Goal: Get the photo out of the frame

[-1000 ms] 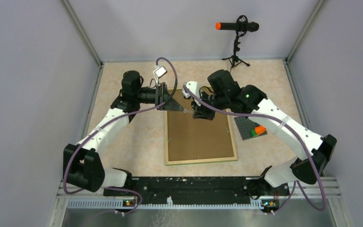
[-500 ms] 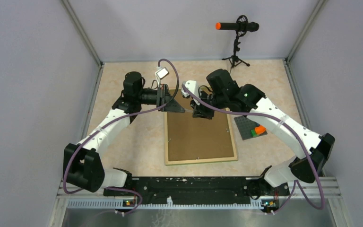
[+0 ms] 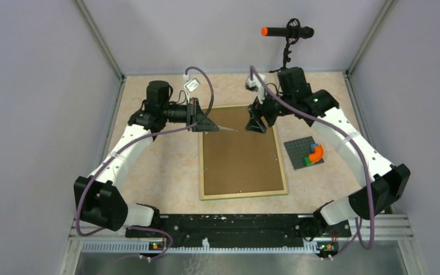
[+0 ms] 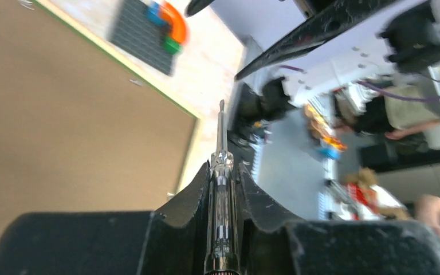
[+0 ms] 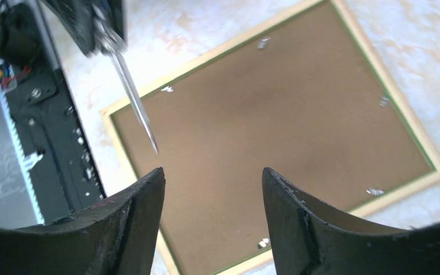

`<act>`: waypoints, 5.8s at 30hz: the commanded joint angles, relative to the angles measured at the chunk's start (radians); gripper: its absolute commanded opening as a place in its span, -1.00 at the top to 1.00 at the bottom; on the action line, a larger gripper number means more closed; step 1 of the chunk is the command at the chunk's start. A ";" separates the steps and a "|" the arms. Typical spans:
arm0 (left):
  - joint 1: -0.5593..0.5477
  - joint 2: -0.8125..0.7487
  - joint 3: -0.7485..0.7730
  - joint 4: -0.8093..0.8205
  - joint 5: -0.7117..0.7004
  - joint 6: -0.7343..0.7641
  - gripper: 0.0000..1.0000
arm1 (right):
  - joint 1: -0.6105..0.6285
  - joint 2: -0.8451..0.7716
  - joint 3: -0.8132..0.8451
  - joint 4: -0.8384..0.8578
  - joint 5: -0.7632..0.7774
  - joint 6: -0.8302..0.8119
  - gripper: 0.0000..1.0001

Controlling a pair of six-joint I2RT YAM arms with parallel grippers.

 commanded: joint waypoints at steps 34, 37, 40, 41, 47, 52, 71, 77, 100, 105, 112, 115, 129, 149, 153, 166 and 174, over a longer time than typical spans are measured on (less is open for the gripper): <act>-0.035 0.101 0.128 -0.522 -0.765 0.927 1.00 | -0.416 0.168 -0.353 0.302 0.145 0.200 -0.62; -0.054 0.130 0.145 -0.517 -0.803 0.922 1.00 | -0.417 0.197 -0.374 0.346 0.170 0.212 -0.54; -0.079 0.154 0.156 -0.494 -0.839 0.915 1.00 | -0.417 0.233 -0.384 0.379 0.167 0.228 -0.41; -0.088 0.163 0.158 -0.486 -0.850 0.914 1.00 | -0.417 0.243 -0.380 0.381 0.170 0.230 -0.39; -0.120 0.230 0.180 -0.440 -0.922 0.899 1.00 | -0.417 0.294 -0.369 0.401 0.195 0.241 -0.21; -0.128 0.302 0.225 -0.442 -0.978 0.898 1.00 | -0.417 0.330 -0.356 0.402 0.201 0.254 -0.13; -0.134 0.409 0.293 -0.492 -1.089 0.880 1.00 | -0.417 0.445 -0.311 0.410 0.181 0.267 0.17; -0.134 0.425 0.294 -0.486 -1.092 0.880 1.00 | -0.417 0.452 -0.312 0.411 0.175 0.264 0.25; -0.134 0.494 0.366 -0.432 -1.064 0.835 1.00 | -0.417 0.472 -0.315 0.403 0.139 0.250 0.49; -0.134 0.424 0.357 -0.496 -0.991 0.862 1.00 | -0.417 0.467 -0.312 0.396 0.129 0.250 0.48; -0.137 0.269 0.288 -0.669 -0.907 0.979 1.00 | -0.417 0.456 -0.314 0.384 0.109 0.243 0.44; -0.153 0.193 0.222 -0.724 -0.895 1.043 1.00 | -0.417 0.459 -0.316 0.379 0.091 0.240 0.41; -0.439 0.093 0.059 -0.744 -1.141 1.060 1.00 | -0.417 0.469 -0.340 0.384 0.099 0.240 0.39; -0.536 0.115 0.027 -0.739 -1.284 1.047 1.00 | -0.417 0.484 -0.344 0.388 0.118 0.240 0.40; -0.538 0.117 0.023 -0.724 -1.267 1.046 1.00 | -0.417 0.485 -0.343 0.386 0.118 0.240 0.40; -0.544 0.153 0.007 -0.683 -1.308 1.066 1.00 | -0.417 0.490 -0.342 0.383 0.121 0.238 0.41; -0.562 0.156 -0.009 -0.695 -1.315 1.074 1.00 | -0.417 0.497 -0.338 0.382 0.122 0.238 0.41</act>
